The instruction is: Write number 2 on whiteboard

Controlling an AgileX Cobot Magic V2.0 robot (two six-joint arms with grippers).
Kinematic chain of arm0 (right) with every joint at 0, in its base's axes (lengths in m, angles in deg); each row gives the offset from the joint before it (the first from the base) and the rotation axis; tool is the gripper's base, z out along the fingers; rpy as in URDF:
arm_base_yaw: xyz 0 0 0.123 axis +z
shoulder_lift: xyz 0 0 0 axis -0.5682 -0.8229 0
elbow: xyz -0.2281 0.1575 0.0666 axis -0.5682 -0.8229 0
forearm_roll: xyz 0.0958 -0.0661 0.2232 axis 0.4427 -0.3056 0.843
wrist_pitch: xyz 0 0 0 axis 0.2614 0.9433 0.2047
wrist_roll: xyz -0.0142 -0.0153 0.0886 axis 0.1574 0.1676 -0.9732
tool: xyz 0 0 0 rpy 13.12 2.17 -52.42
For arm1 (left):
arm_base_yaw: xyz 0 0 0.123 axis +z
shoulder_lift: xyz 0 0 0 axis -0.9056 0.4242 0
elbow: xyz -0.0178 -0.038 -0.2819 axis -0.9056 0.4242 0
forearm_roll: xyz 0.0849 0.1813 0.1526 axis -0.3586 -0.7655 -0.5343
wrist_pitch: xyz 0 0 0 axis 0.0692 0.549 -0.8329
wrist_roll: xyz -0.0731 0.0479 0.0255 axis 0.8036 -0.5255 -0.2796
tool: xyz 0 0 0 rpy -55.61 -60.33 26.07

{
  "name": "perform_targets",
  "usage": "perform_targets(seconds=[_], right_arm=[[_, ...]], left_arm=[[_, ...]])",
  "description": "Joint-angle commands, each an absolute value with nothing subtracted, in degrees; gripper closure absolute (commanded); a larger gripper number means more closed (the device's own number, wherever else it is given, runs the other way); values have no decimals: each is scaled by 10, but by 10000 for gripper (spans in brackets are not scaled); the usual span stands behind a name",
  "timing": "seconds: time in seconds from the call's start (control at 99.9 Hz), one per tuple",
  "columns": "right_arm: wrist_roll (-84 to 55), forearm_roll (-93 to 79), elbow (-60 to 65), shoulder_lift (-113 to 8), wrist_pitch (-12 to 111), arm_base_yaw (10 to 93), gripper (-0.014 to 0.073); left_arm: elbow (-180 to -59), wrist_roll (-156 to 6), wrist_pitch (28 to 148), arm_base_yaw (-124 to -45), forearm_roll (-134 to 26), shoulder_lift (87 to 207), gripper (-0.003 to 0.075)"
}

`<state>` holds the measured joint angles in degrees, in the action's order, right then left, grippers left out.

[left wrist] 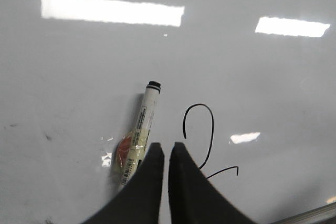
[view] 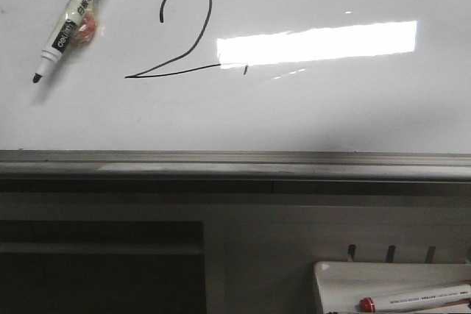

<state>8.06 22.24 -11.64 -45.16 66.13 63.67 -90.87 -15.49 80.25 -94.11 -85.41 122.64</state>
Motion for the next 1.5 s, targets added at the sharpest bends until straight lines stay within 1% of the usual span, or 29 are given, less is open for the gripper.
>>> perform_targets(seconds=[0.0, 0.19, 0.33, 0.47, 0.661, 1.331, 1.401, 1.491], right_arm=[[107, 232, -151, -381, 588, 633, 655], [118, 232, -278, -229, 505, 633, 655], [118, 232, -342, -143, 503, 633, 655], [118, 249, -381, -99, 517, 633, 655], [118, 273, -403, -90, 551, 633, 655], [118, 273, -406, -90, 551, 633, 655], [118, 273, -406, -90, 551, 633, 655], [118, 273, -406, -90, 551, 633, 655]], left_arm=[[-899, -155, 767, -940, -875, 1169, 741], [-828, -155, 780, -940, -948, 1031, 741], [-805, -155, 827, -940, -955, 954, 741], [-803, -155, 860, -940, -959, 926, 741], [-803, -155, 861, -940, -953, 926, 741], [-803, -158, 859, -934, -956, 923, 741], [-803, -204, 863, -916, -931, 923, 741], [-803, -312, 863, -877, -872, 922, 741]])
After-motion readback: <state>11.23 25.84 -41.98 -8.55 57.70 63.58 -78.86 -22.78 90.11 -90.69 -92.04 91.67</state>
